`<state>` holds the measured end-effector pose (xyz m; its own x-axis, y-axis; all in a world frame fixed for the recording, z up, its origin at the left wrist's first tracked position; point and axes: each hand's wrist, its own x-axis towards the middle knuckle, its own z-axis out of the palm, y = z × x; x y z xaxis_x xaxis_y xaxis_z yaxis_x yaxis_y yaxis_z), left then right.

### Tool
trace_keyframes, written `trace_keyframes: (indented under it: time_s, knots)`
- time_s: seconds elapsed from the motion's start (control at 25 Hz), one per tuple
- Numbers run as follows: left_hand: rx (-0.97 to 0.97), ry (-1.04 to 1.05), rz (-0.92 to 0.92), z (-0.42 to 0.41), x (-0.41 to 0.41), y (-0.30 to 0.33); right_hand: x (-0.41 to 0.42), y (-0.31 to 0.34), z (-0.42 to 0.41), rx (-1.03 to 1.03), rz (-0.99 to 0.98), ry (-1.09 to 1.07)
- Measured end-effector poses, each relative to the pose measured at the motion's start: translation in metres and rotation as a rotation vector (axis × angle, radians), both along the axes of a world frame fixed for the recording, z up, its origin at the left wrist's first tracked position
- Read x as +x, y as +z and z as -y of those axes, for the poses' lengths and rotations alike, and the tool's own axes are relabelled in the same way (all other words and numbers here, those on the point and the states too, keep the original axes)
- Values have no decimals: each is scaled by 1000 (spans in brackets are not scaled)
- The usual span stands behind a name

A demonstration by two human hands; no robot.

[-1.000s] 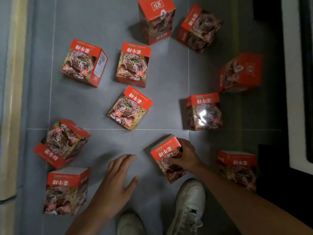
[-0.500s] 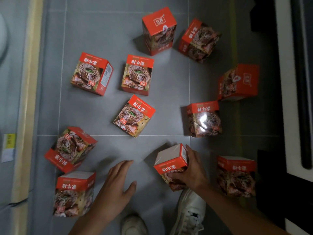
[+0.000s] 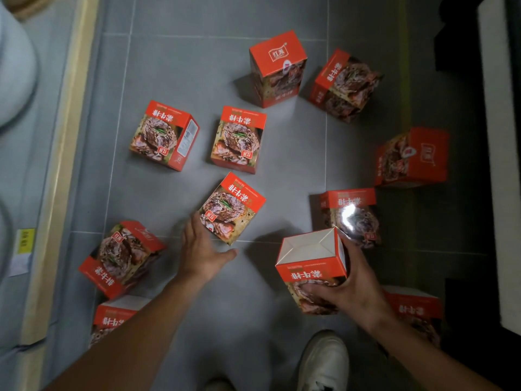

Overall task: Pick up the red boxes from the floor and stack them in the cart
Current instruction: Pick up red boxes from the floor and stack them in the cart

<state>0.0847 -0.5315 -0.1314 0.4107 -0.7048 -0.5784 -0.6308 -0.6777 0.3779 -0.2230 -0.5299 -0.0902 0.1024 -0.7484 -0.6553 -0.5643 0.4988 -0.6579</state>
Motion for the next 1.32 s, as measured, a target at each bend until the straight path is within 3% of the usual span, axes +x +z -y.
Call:
trace_keyframes:
  time_s: [0.24, 0.44, 0.64, 1.04, 1.32]
  knots:
    - [-10, 86, 29, 10, 9, -57, -1, -29, -1, -45, 47, 51]
    - [-283, 172, -56, -10, -1, -81, 1, -41, -9, -57, 68, 59]
    - [-493, 249, -70, -17, -18, -57, -3, -18, -15, -90, 78, 20]
    - [-518, 62, -65, -41, -10, 149, 8, 160, -4, -198, 105, -71]
    - [-578, -127, -38, -44, 0, 387, 26, 378, 8, -285, 144, -80]
